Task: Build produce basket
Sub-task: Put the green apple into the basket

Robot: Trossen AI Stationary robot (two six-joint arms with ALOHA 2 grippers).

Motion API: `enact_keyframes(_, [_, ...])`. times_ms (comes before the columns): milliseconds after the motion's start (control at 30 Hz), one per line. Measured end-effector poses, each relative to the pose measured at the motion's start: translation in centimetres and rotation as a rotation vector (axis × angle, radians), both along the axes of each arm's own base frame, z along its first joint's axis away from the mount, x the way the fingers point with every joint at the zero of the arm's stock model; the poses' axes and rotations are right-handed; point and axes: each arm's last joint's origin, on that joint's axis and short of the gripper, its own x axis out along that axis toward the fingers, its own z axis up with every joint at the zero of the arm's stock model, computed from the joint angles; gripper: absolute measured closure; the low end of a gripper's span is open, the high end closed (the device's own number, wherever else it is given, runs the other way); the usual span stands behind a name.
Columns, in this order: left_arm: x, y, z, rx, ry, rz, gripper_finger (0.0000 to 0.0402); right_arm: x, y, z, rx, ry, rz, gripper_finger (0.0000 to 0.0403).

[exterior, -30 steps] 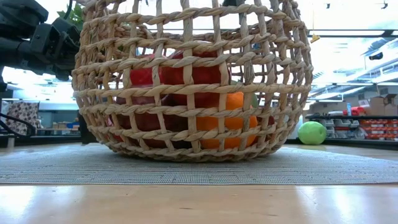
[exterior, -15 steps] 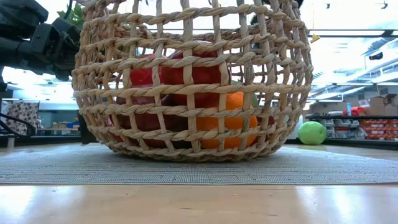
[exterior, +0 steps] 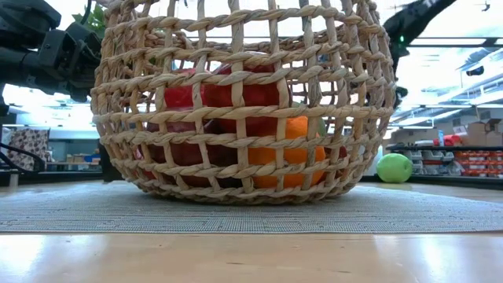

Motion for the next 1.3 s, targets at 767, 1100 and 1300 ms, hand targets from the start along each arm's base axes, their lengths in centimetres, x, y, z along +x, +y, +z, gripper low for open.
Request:
enact_keyframes(767, [0.0,0.0,0.0,0.000,0.000,0.000,0.0019,-0.3,-5.5,-10.5,0.242,0.214,-0.116,0.0003])
enact_keyframes(1100, [0.0,0.0,0.0,0.000,0.000,0.000,0.0019,-0.5,-5.1,-10.5,0.264,0.244,-0.133,0.0003])
enact_keyframes(1300, [0.0,0.0,0.0,0.000,0.000,0.000,0.0019,-0.6,-4.8,-10.5,0.284,0.246,-0.163,0.0003])
